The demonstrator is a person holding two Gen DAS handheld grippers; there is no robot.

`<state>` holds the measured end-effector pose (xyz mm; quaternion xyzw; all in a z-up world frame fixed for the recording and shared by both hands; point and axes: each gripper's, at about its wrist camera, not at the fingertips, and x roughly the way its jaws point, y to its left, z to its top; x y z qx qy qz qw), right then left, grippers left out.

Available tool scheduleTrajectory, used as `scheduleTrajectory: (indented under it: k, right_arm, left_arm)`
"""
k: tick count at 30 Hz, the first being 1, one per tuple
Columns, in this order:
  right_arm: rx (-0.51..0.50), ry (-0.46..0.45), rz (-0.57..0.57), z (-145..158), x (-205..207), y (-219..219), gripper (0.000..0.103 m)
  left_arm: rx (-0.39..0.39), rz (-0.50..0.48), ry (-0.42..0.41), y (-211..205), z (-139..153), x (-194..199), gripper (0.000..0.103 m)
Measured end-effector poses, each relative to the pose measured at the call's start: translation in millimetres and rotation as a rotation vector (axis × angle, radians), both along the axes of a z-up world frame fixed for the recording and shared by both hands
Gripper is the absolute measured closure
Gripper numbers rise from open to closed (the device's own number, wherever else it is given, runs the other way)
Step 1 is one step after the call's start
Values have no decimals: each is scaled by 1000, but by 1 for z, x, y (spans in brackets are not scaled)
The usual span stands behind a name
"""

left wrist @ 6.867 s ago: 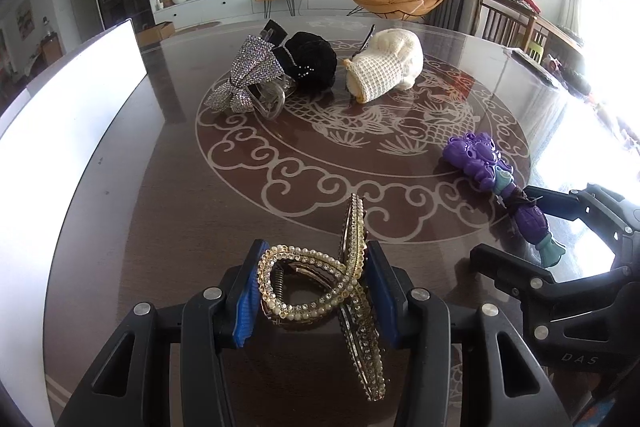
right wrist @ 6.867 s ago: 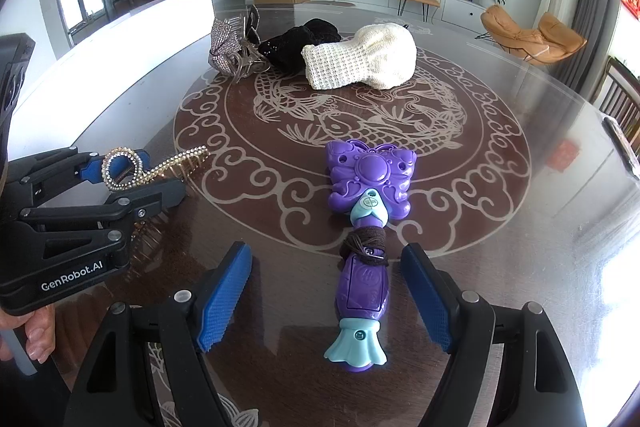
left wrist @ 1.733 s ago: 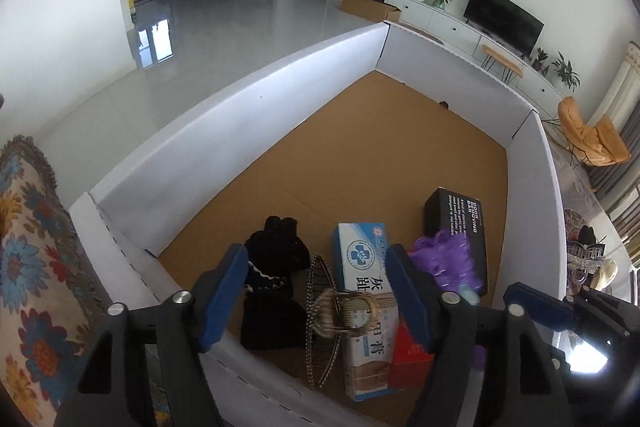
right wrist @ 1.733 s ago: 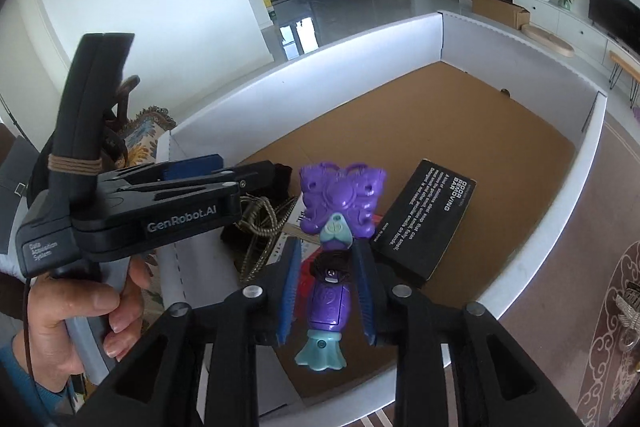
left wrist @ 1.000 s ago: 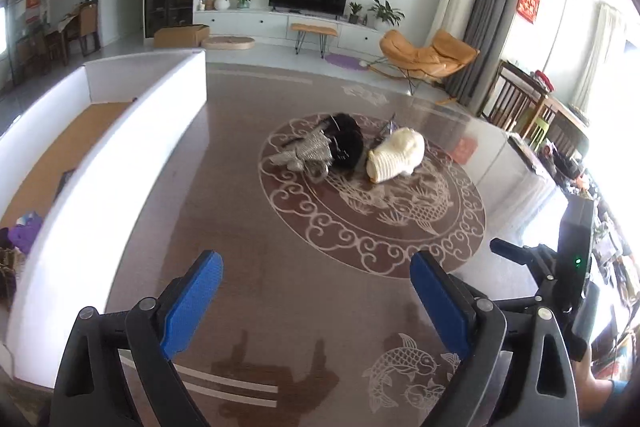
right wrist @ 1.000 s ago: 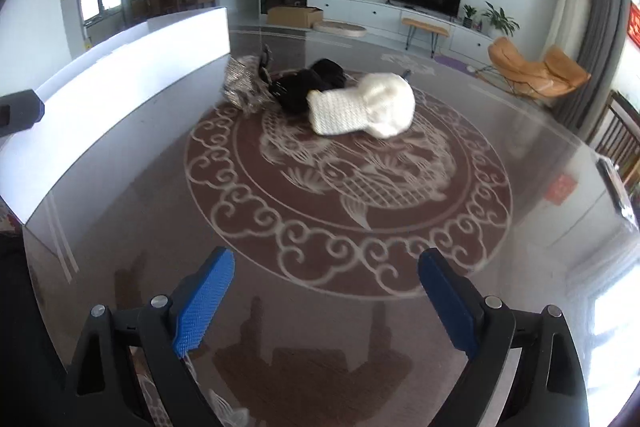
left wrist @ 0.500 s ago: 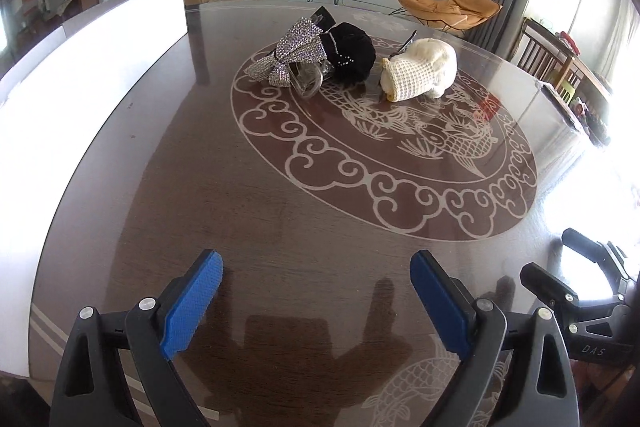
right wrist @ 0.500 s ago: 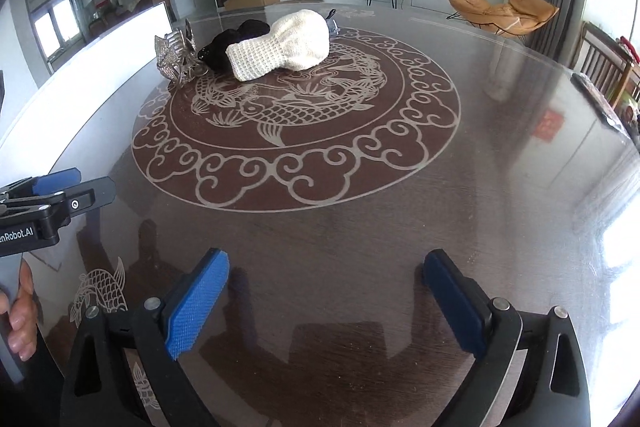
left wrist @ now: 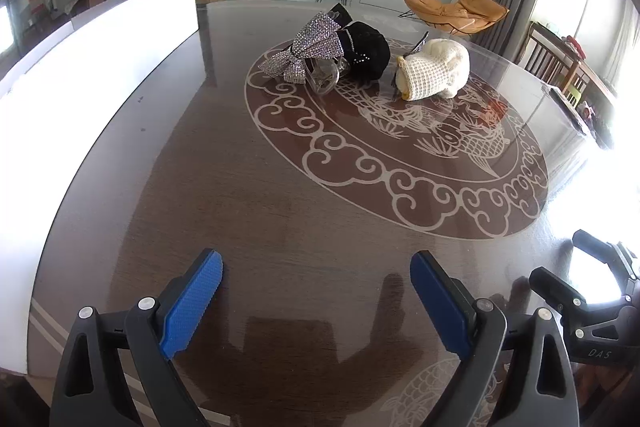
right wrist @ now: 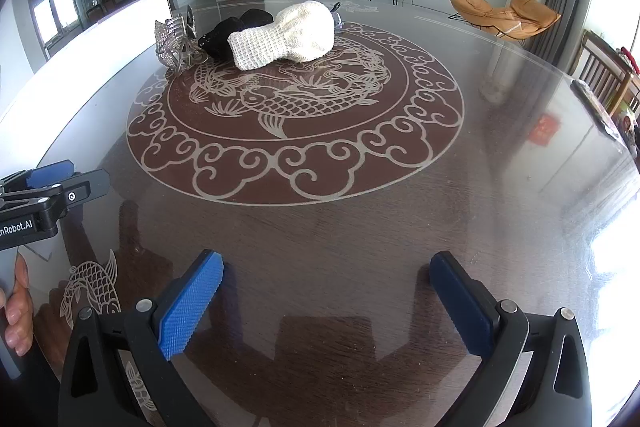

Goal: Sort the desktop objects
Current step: 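Move the left gripper toward the rhinestone bow while the right gripper approaches the white knit hat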

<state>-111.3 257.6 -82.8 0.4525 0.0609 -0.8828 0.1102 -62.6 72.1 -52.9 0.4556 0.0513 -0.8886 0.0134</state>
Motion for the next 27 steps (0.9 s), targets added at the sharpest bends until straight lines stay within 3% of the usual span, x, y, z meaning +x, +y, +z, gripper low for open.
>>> scheduleTrajectory:
  k: [5,7,27]
  right_arm:
    - [0,0,0,0,0,0,0]
    - [0,0,0,0,0,0,0]
    - [0,0,-1,1,0,0,0]
  left_arm:
    - [-81,-17,-19,10,-4,-1,5]
    - [-77,-15,-28,9,-5,-1,0]
    - [-81,-1,-19,10,-4,1,0]
